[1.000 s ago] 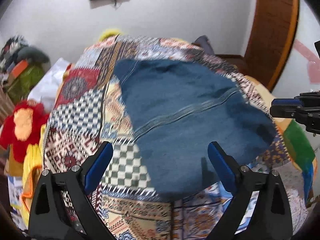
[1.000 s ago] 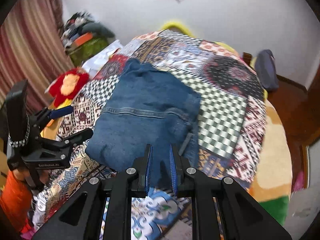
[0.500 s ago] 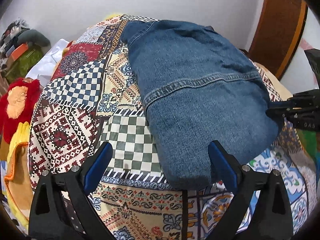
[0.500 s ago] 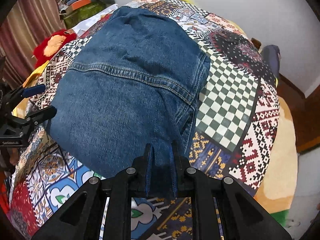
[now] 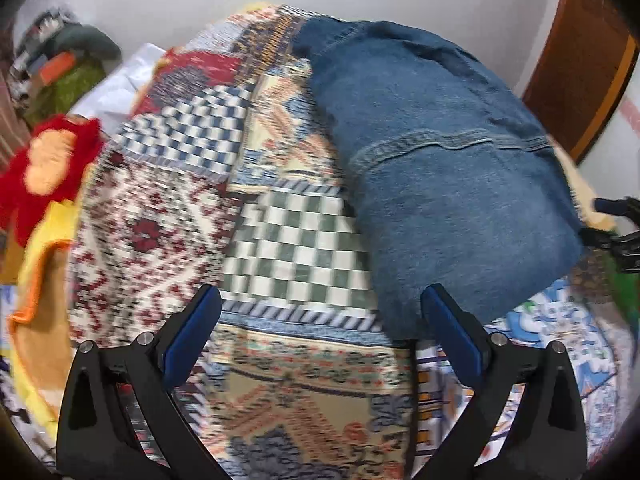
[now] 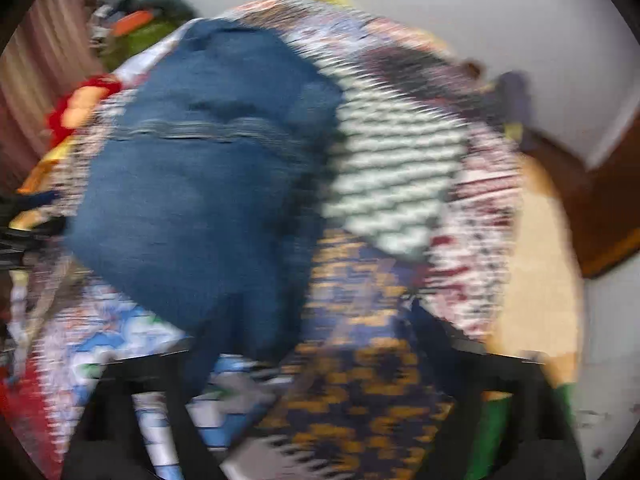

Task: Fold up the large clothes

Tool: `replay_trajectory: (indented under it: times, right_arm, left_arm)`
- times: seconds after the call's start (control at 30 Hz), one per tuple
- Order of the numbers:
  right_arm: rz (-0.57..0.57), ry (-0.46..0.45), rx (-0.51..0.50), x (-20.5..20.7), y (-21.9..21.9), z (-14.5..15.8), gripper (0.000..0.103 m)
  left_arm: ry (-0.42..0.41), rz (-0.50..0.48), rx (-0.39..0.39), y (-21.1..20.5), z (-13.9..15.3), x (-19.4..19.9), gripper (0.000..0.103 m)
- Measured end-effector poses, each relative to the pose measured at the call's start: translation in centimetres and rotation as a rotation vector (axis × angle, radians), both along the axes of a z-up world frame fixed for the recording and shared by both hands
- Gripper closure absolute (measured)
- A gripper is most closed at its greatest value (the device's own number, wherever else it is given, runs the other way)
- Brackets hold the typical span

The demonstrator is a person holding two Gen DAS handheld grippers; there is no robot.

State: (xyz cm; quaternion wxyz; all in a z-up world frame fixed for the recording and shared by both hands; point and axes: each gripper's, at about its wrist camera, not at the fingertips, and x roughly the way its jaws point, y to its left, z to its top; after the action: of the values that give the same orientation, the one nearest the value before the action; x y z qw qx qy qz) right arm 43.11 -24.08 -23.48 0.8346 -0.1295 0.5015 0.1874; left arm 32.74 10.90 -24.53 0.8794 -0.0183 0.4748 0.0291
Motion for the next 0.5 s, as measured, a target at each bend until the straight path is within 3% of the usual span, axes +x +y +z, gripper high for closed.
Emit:
replay_trajectory:
  times: [0.07,0.17,0.3,0.5]
  right_arm:
    - [-0.029,0.052,-0.002,0.3,-1.1,-0.4,0.010]
    - [-0.044,0.063,0.013,0.3,-2.0,0.3,0.010]
    - [-0.046,0.016,0.068,0.6,-2.2,2.9,0.010]
    - [-0.018,0.023,0.266,3.3,-0.3,6.4,0.010]
  left_arm:
    - [0.027,0.000,0.126,-0.5,-0.5,-0.3,0.005]
    - [0.028,-0.018,0.170,-0.3,-0.3,-1.1,0.006]
    - [-0.028,-0.011,0.138,0.5,2.4,-1.3,0.006]
    - [-0.113,-0.054,0.029,0.5,7.3,2.3,0.006]
